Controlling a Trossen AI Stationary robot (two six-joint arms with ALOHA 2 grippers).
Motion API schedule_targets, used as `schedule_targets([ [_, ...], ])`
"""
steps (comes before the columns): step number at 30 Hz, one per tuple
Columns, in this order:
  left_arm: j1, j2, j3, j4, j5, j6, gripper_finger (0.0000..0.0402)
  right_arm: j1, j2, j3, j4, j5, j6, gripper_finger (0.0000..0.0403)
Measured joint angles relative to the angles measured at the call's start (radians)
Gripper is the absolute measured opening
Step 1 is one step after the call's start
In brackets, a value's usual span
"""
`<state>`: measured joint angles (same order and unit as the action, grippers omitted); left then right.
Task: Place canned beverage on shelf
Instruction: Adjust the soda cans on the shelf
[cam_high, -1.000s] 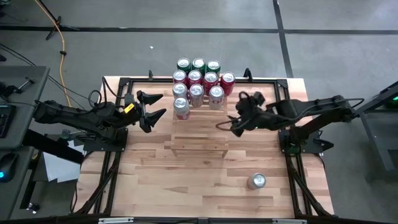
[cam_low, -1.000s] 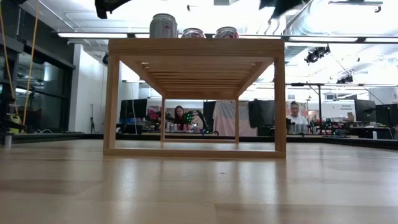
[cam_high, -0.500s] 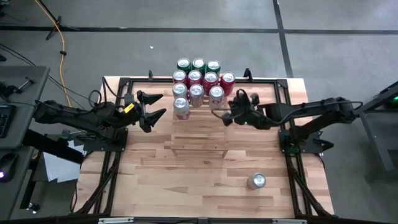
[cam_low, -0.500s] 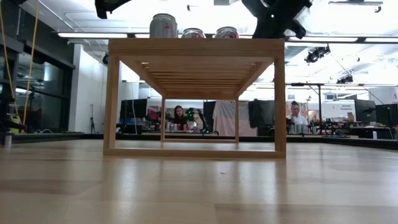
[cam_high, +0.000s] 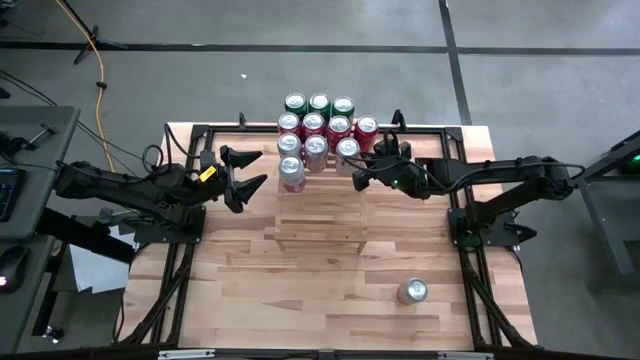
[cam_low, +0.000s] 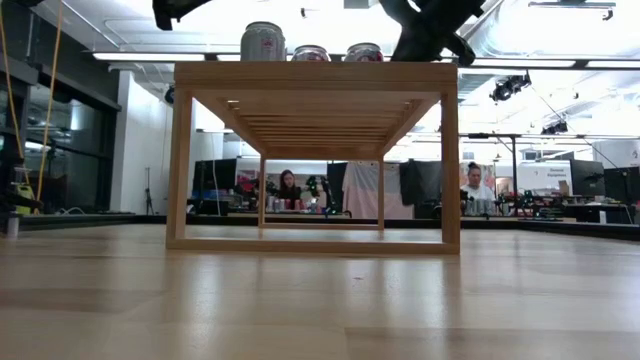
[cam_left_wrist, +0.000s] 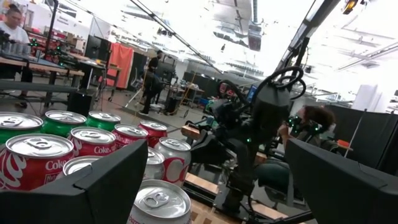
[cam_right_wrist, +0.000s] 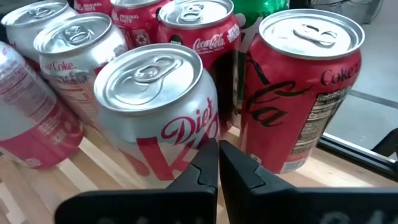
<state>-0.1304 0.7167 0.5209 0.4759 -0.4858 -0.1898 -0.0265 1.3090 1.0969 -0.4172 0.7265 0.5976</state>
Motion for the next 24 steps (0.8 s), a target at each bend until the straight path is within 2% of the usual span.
schedule_targets([
  [24, 0.0, 0.0, 0.0, 0.0, 0.0, 0.001, 0.0372, 0.0, 0.001, 0.0, 0.135, -0.002, 0.005, 0.0],
])
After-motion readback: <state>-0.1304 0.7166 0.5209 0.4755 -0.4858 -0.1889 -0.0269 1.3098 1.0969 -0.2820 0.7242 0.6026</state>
